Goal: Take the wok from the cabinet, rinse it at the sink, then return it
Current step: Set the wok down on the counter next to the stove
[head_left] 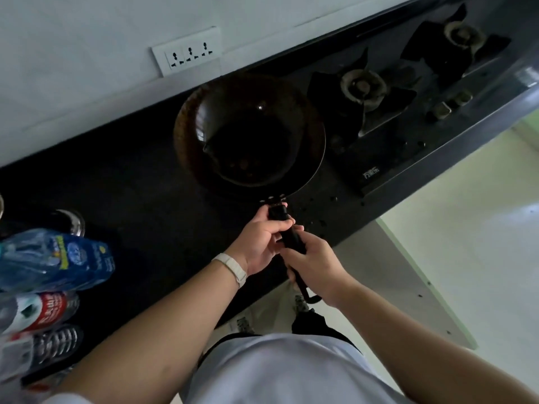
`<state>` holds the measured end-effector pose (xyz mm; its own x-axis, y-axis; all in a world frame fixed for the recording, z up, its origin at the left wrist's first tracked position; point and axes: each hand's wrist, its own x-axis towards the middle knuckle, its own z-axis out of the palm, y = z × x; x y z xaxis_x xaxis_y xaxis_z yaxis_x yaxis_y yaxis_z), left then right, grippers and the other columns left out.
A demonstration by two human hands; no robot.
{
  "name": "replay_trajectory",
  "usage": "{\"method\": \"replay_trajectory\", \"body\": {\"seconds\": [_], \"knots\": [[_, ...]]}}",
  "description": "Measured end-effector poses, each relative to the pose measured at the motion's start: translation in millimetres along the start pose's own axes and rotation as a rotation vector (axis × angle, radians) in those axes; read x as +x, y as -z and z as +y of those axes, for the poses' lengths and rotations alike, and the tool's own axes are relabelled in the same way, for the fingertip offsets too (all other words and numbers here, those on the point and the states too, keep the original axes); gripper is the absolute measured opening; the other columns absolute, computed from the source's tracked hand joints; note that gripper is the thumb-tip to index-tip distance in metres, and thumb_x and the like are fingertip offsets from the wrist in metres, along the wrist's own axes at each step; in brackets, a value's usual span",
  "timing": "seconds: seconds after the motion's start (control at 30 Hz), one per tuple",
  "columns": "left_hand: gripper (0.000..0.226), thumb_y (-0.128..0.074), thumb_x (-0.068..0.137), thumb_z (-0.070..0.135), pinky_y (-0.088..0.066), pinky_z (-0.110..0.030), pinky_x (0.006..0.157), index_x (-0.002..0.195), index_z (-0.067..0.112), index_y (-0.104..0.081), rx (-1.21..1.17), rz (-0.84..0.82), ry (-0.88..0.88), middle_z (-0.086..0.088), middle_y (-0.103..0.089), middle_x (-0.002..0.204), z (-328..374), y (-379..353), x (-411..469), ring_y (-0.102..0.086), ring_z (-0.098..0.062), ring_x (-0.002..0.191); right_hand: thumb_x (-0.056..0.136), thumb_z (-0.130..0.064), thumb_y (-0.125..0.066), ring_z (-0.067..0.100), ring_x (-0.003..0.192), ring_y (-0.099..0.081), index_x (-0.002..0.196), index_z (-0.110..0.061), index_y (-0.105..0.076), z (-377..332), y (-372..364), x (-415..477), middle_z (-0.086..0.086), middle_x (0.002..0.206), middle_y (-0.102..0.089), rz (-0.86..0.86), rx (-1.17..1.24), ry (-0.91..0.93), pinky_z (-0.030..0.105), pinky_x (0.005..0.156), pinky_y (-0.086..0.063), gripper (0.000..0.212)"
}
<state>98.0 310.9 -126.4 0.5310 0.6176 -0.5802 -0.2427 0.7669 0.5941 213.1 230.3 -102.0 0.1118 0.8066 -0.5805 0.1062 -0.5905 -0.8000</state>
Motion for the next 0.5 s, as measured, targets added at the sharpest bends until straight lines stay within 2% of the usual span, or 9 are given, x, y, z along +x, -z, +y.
{"method": "replay_trajectory", "body": {"seconds": [0.17, 0.33, 0.5], "knots": [[0.037, -0.051, 0.094, -0.003, -0.059, -0.035, 0.083, 0.128, 0.011, -0.053, 0.02, -0.007, 0.046, -0.007, -0.061, 0.096, 7.8, 9.6, 9.4, -0.071, -0.023, 0.093, 0.094, -0.017, -0.061, 0.015, 0.043, -0.053, 0.095, -0.018, -0.064, -0.1, -11.1, 7.2, 0.002, 0.054, -0.059, 0.035, 0.046, -0.034, 0.03, 0.046, -0.048, 0.003], [0.036, -0.051, 0.094, -0.002, -0.057, -0.038, 0.089, 0.128, 0.01, -0.053, 0.046, 0.003, 0.058, -0.008, -0.061, 0.096, 14.6, 14.7, 12.1, -0.071, -0.024, 0.094, 0.094, -0.015, -0.059, 0.017, 0.046, -0.055, 0.098, -0.017, -0.064, -3.6, -18.5, 13.2, 0.003, 0.056, -0.06, 0.04, 0.075, -0.053, 0.027, 0.042, -0.046, 0.007], [0.039, -0.051, 0.095, -0.001, -0.059, -0.033, 0.08, 0.132, 0.011, -0.051, 0.084, 0.003, 0.07, -0.01, -0.062, 0.098, 20.3, 17.9, 12.7, -0.071, -0.024, 0.095, 0.095, -0.018, -0.06, 0.015, 0.045, -0.057, 0.099, -0.018, -0.063, -4.1, -22.2, 17.7, 0.003, 0.057, -0.061, 0.034, 0.068, -0.053, 0.025, 0.041, -0.046, 0.004]]}}
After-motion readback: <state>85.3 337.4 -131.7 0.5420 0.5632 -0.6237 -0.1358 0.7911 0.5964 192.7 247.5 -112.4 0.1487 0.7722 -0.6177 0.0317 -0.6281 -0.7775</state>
